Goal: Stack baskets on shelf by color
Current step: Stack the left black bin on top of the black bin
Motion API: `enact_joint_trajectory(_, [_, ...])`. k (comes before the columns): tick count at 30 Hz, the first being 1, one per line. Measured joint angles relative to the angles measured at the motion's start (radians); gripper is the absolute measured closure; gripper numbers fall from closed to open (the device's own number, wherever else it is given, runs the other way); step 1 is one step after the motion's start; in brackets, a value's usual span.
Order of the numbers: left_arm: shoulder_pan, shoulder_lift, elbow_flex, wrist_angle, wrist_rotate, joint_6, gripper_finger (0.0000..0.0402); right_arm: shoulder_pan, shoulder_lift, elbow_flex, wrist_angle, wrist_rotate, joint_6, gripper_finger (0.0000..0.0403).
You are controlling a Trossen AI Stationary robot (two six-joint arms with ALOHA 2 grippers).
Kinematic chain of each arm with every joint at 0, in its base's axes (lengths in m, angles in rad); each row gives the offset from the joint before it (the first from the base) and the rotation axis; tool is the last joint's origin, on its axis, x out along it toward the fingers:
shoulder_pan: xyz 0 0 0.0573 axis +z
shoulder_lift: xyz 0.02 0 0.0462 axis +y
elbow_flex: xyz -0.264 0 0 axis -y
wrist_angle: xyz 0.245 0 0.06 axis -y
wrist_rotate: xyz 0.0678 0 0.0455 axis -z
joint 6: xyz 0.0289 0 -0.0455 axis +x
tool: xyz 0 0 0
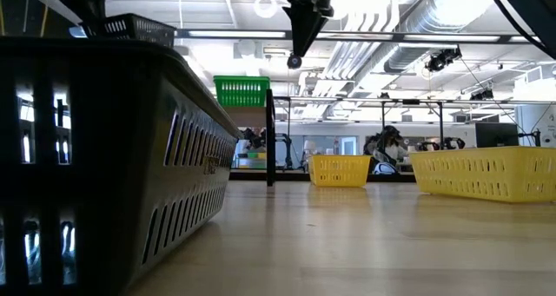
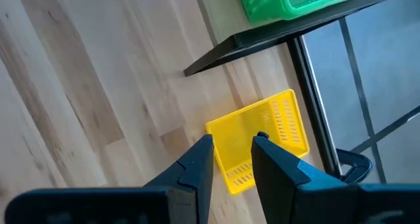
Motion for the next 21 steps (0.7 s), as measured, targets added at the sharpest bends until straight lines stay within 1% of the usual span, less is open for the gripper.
enact_joint_trajectory(11, [0.261, 0.001, 0.0, 0.0, 0.009, 0.229, 0.0401, -0.048, 0.0, 0.0, 0.003, -0.002, -0.072, 0.0313])
enact_joint_trajectory(14, [0.326, 0.004, 0.0, 0.0, 0.046, 0.306, 0.0401, -0.056, 0.0, 0.0, 0.008, -0.003, -0.089, 0.0313])
enact_joint_trajectory(16, [0.366, 0.013, 0.0, 0.0, 0.065, 0.349, 0.0401, -0.058, 0.0, 0.0, 0.012, -0.003, -0.11, 0.0313])
enact_joint_trajectory(21, [0.457, 0.054, 0.0, 0.0, 0.066, 0.428, 0.0401, -0.068, 0.0, 0.0, 0.028, -0.002, -0.159, 0.0313])
